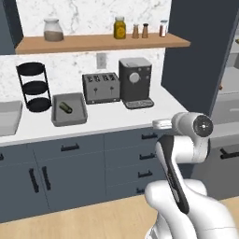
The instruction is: Place one cucumber and one chicken drumstick in each tupperware on the nearby counter, to pack two identical lunches.
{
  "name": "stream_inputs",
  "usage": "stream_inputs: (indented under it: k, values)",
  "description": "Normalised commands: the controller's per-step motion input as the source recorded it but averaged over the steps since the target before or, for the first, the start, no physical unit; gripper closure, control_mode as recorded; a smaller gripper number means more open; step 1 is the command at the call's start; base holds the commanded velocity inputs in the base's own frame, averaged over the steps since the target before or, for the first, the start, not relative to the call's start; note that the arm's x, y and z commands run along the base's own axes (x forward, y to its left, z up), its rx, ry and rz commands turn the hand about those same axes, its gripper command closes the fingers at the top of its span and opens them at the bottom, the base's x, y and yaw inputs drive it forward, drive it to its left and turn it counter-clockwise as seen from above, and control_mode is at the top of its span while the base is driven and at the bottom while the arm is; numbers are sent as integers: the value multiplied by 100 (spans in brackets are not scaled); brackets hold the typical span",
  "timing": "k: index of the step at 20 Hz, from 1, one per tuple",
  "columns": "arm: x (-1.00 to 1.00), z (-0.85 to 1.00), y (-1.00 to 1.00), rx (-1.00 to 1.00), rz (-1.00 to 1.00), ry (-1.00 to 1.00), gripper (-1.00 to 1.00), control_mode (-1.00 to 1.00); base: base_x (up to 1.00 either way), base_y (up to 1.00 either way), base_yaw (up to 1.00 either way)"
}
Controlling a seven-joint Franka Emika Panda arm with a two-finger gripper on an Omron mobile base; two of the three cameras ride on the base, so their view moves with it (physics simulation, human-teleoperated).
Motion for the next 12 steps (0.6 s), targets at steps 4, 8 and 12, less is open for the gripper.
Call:
stream_inputs:
  k: [4,8,12]
  values:
    - [0,0,0,0,0,0,-100,100,0,-100,0]
    - [0,0,0,0,0,0,-100,100,0,-100,0]
    - [0,0,0,0,0,0,-100,100,0,-100,0]
